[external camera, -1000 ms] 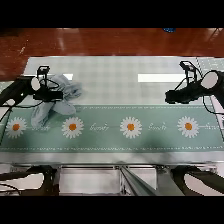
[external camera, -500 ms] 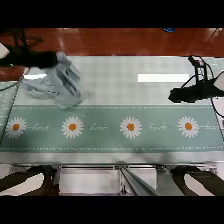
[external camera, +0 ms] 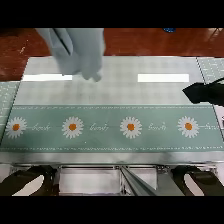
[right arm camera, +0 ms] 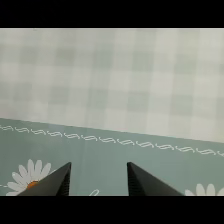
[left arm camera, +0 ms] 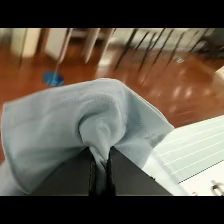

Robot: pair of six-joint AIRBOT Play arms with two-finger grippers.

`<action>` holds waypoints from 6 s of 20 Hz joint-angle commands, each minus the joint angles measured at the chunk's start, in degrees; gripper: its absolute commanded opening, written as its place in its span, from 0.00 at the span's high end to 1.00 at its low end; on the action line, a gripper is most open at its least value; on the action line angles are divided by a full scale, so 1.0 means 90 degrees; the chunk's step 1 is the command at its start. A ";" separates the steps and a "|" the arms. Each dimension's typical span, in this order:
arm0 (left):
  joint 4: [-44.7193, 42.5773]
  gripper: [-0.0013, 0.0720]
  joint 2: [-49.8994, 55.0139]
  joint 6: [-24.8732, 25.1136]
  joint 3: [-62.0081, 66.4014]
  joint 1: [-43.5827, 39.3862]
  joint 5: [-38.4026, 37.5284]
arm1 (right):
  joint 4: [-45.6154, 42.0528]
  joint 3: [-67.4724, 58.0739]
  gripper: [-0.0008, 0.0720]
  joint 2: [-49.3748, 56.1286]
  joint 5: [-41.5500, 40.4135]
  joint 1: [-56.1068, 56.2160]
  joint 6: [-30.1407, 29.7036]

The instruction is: Fold the shirts.

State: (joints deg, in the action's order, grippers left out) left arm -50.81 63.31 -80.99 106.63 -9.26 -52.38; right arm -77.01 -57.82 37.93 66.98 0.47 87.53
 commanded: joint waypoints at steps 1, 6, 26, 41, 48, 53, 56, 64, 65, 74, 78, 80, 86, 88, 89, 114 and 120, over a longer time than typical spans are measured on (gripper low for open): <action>0.0131 0.95 -0.0087 -0.0223 0.0568 -0.0614 0.0029 | 0.0017 -0.0005 0.43 -0.0588 -0.0010 0.0007 0.0087; 0.0129 0.95 -0.0233 -0.0357 -0.1095 -0.2380 -0.0138 | 0.0039 -0.0005 0.43 -0.0709 -0.0010 0.0007 0.0146; -0.2076 0.29 -0.1375 -0.0894 -0.6722 0.1239 -0.2307 | -0.4046 0.0610 0.43 0.0107 -0.0585 -0.1817 0.2293; 0.1081 0.31 -0.0350 0.0811 -0.9209 0.2191 -0.2084 | 0.3167 0.3337 0.43 0.2460 -0.0976 -0.0826 -0.1277; 0.1078 0.95 -0.0221 0.0833 -0.9202 0.2176 -0.1897 | 0.4405 0.3084 0.44 0.3575 -0.0860 -0.0668 -0.1746; 0.1081 0.95 -0.0221 0.0831 -0.9204 0.2176 -0.1904 | 0.4517 0.2397 0.44 0.4194 -0.1078 0.0381 -0.1814; 0.1081 0.95 -0.0221 0.0831 -0.9204 0.2176 -0.1965 | 0.3903 0.1656 0.44 0.4473 -0.1093 0.0398 -0.1433; 0.1081 0.95 -0.0221 0.0882 -0.9204 0.2176 -0.1914 | 0.2191 0.0486 0.44 0.4634 -0.0828 -0.0527 -0.0197; 0.1081 0.95 -0.0221 0.0882 -0.9204 0.2176 -0.1916 | 0.2293 0.0486 0.44 0.4813 -0.0758 -0.0529 -0.0199; 0.1353 0.95 -0.0221 0.0957 -0.9095 0.2186 -0.1928 | 0.4112 -0.0474 0.96 0.6348 -0.0602 0.0469 -0.1399; 0.1515 0.95 -0.0221 0.0935 -0.7072 0.2567 -0.2582 | 0.3531 -0.2686 0.96 0.6101 0.0520 0.0291 -0.1328; 0.1838 0.95 -0.0243 0.0763 -0.5408 0.2671 -0.2616 | 0.3101 -0.4136 0.96 0.5705 0.0585 0.0078 -0.0998; 0.1882 0.95 -0.0274 0.0510 -0.0546 0.2747 -0.1897 | 0.1836 -0.6963 0.96 0.4014 0.0452 -0.0180 -0.0527; 0.1717 0.95 -0.0401 0.0435 0.0466 0.2747 -0.1904 | 0.1205 -0.6958 0.96 0.3179 0.0376 -0.0180 -0.0522; 0.1559 0.95 -0.0542 0.0396 0.0797 0.2747 -0.1909 | 0.0913 -0.6958 0.96 0.2776 0.0376 -0.0180 -0.0486; 0.0381 0.95 -0.3126 0.0117 -0.7963 0.2293 -0.1406 | -0.0833 -0.0760 0.96 0.2157 0.0325 -0.0648 0.0148; 0.0391 0.95 -0.0753 0.0425 -0.7745 0.1115 0.0602 | 0.0923 -0.1649 0.96 0.4471 -0.0357 -0.1338 -0.0194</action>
State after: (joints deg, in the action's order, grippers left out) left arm -48.31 47.48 -78.11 37.26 4.49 -56.71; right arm -76.73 -69.73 69.36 67.00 -9.54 87.26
